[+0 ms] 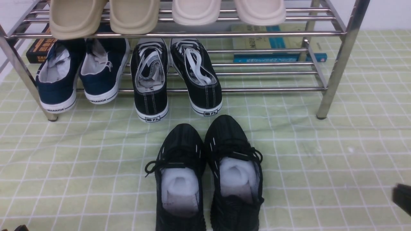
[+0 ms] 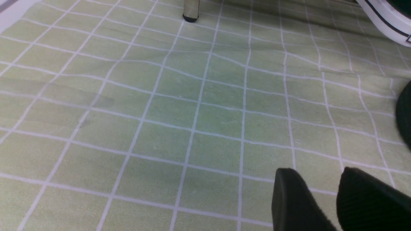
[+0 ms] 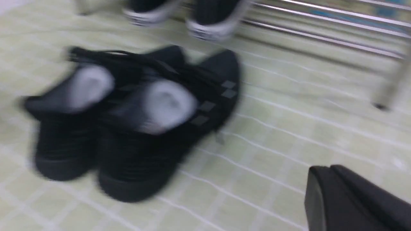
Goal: Take the shoes off the shelf with your hand from the green coffee tablecloth.
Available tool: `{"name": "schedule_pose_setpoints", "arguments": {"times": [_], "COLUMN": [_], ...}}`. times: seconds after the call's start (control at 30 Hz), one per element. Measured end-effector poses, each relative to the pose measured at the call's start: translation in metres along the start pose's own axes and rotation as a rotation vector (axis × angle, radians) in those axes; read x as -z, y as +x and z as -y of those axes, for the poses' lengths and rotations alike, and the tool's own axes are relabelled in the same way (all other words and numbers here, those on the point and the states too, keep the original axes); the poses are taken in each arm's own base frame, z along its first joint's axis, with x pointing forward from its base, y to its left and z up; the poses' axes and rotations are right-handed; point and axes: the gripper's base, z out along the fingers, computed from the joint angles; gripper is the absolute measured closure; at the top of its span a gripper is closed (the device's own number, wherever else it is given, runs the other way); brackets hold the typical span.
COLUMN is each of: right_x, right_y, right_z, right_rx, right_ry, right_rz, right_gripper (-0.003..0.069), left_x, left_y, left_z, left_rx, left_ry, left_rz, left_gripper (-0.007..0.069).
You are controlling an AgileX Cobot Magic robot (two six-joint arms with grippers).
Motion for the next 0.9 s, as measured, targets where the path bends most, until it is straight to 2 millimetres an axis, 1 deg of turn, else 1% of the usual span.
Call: {"name": "schedule_pose_setpoints", "arguments": {"times": [0.13, 0.23, 0.33, 0.53, 0.9], "right_x": [0.004, 0.007, 0.007, 0.01, 0.011], "right_y": [0.034, 0.055, 0.069, 0.072, 0.074], "right_z": [0.014, 0.023, 0.028, 0.033, 0.033], "right_rx": [-0.045, -0.078, -0.113, -0.136, -0.125], "right_ry": [0.158, 0.29, 0.376, 0.465, 0.476], "right_rz": [0.029, 0.06, 0.076, 0.088, 0.054], "right_gripper": [0.0641, 0.0638, 0.0634, 0.0628, 0.0617], "left_x": [0.0, 0.0, 0.0, 0.0, 0.0], "left_y": [0.0, 0.0, 0.0, 0.0, 0.0], "left_z": [0.0, 0.0, 0.0, 0.0, 0.0], "left_rx": [0.0, 0.0, 0.0, -0.001, -0.001], "left_ry": [0.0, 0.0, 0.0, 0.0, 0.0], "left_rz": [0.0, 0.0, 0.0, 0.0, 0.0], "left_gripper": [0.0382, 0.0382, 0.0382, 0.0382, 0.0382]}}
